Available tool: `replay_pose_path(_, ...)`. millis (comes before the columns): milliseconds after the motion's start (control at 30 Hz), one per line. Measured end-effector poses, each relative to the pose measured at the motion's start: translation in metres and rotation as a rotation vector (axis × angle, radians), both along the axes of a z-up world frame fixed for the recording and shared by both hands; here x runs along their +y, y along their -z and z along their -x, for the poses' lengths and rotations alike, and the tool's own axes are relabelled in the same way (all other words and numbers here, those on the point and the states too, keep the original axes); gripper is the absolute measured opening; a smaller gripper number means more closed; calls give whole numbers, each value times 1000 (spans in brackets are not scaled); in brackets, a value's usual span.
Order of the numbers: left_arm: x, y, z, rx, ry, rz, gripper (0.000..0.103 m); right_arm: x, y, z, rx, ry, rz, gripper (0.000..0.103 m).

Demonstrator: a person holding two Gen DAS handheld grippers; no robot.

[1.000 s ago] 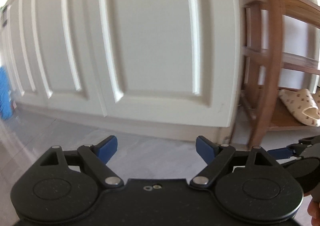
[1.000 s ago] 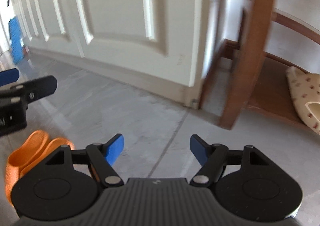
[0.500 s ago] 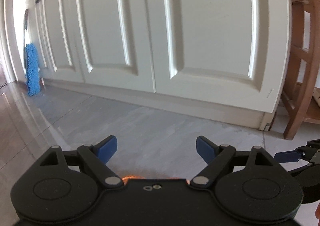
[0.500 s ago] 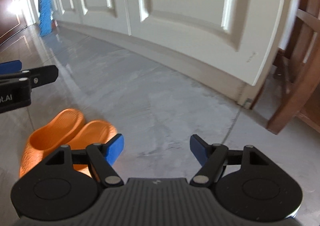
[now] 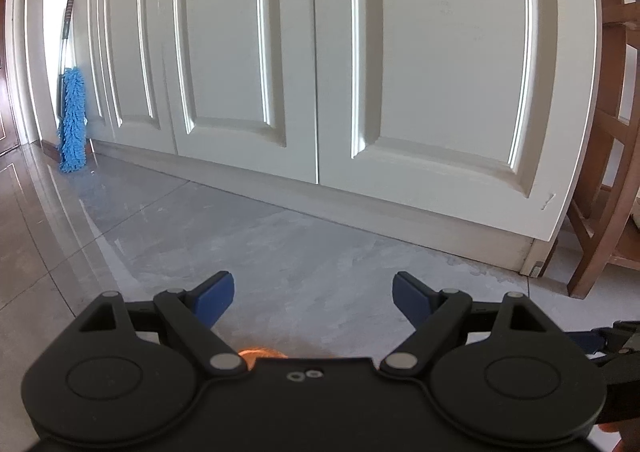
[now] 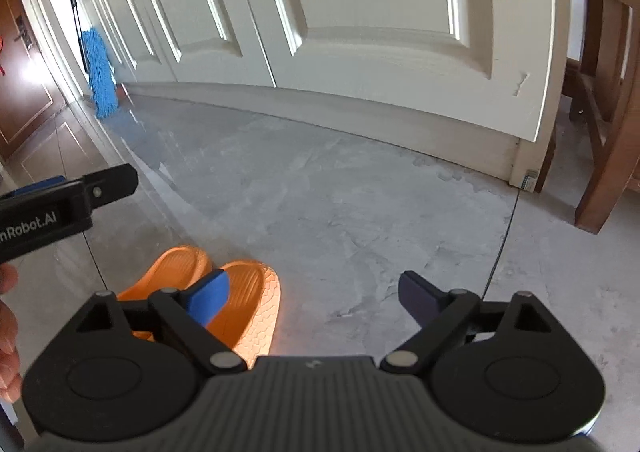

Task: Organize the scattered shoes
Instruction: 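Move the right gripper down toward the orange slides on the floor, then lower the open right gripper onto the orange slides' heels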

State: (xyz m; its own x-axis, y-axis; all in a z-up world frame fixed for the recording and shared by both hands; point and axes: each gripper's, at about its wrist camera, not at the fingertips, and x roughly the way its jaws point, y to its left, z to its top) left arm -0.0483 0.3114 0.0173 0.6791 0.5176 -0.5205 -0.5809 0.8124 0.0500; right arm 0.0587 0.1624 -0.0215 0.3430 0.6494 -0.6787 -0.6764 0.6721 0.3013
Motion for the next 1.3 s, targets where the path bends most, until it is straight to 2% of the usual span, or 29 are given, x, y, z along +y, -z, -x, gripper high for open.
replay_pose_path(233,-5,1,-2,-9,5,7,87,-5,1,-11,10,43,42,97)
replay_pose_path(400,-11,1,-5,-10,19,12,87,-19,1,-19,20,83,14,99)
replay_pose_path(633,-20,-4,-7,-39,21,12,87,-27,-7,-15,-6,41,-26,99)
replay_pose_path(800,-23,-11,0,-79,19,-3,87,-25,-13,-10,-70,35,-3,99)
replay_pose_path(1067,-25,-16,0,-120,12,7,87,-18,-18,-11,-88,49,28,99)
replay_pose_path(1300,-34,-21,-4,-125,20,-27,87,-7,-28,2,-112,18,37,99)
